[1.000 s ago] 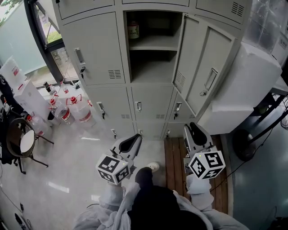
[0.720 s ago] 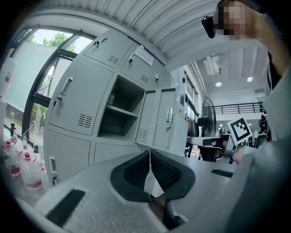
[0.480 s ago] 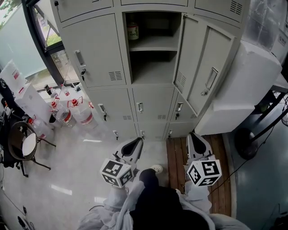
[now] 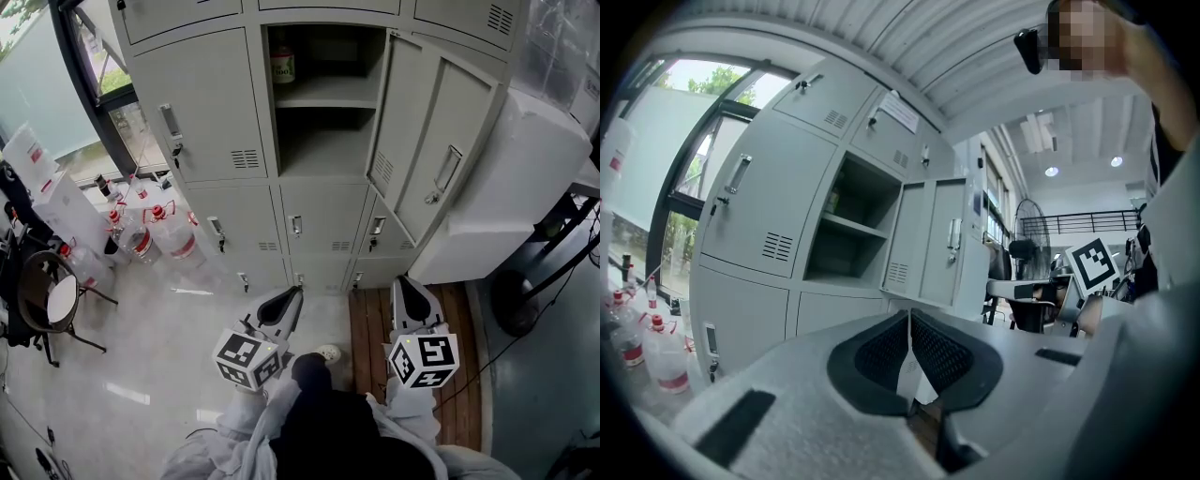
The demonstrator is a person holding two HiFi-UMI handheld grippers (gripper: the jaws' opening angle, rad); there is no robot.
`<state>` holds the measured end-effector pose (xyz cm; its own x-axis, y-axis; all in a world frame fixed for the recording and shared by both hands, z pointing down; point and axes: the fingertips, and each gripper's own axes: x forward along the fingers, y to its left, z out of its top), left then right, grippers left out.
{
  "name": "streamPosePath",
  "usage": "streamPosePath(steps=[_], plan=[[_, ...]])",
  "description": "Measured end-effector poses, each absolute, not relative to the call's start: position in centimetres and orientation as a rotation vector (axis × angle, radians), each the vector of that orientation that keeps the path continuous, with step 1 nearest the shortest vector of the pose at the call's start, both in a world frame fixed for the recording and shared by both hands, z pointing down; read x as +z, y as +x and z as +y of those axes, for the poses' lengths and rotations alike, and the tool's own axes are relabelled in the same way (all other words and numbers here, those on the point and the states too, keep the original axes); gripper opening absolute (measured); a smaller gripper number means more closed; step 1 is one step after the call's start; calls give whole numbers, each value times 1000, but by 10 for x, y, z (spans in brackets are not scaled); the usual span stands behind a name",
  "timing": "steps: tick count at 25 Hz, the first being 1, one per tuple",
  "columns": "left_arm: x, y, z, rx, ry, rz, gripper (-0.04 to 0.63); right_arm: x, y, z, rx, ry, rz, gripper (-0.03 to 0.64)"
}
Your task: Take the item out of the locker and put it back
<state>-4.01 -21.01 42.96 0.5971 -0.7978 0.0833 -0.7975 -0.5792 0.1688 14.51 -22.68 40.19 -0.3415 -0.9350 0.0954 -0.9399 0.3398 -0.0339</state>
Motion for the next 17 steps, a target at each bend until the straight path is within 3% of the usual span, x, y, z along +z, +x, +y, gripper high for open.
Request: streamPosePath(steps=[17], plan=[[431, -42, -212, 18, 2634, -1332, 15, 406, 133, -229, 158, 1734, -2547, -2]])
